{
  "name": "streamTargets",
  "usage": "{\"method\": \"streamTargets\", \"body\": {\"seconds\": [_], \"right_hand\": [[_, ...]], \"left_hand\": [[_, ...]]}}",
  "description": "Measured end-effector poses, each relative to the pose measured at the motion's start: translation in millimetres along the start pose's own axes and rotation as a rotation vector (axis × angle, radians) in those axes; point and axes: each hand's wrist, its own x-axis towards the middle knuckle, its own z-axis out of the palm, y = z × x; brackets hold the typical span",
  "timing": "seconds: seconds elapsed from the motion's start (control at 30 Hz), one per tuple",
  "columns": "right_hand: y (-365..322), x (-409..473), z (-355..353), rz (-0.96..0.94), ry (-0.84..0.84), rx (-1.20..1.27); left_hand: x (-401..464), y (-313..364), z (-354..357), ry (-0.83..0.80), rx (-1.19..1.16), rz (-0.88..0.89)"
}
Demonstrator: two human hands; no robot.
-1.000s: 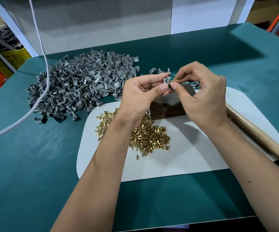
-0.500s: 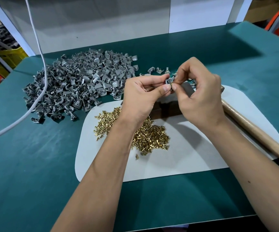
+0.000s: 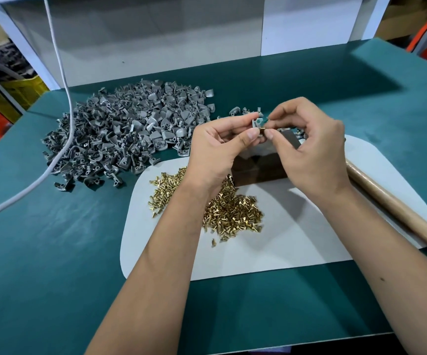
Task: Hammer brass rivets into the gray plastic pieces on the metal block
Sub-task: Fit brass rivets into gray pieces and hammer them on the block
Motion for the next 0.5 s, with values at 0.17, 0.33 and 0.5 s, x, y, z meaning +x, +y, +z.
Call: {"method": "streamTargets", "body": {"seconds": [0.17,0.33,0.5], "right_hand": [[-0.6,0.0,-2.2,-0.073,0.023,-0.078],[2.0,1.4,-3.2,-0.168,0.021,-0.156],[1.9,0.9,-1.0,-0.161,0.009,-0.167]], "left_hand": [[-0.6,1.5,-0.4,-0.019,0.009,-0.005],[-0.7,3.0,-0.2,-0.011,0.032,-0.038],[-2.1,3.5,7.0,0.048,0.163,0.023]]}}
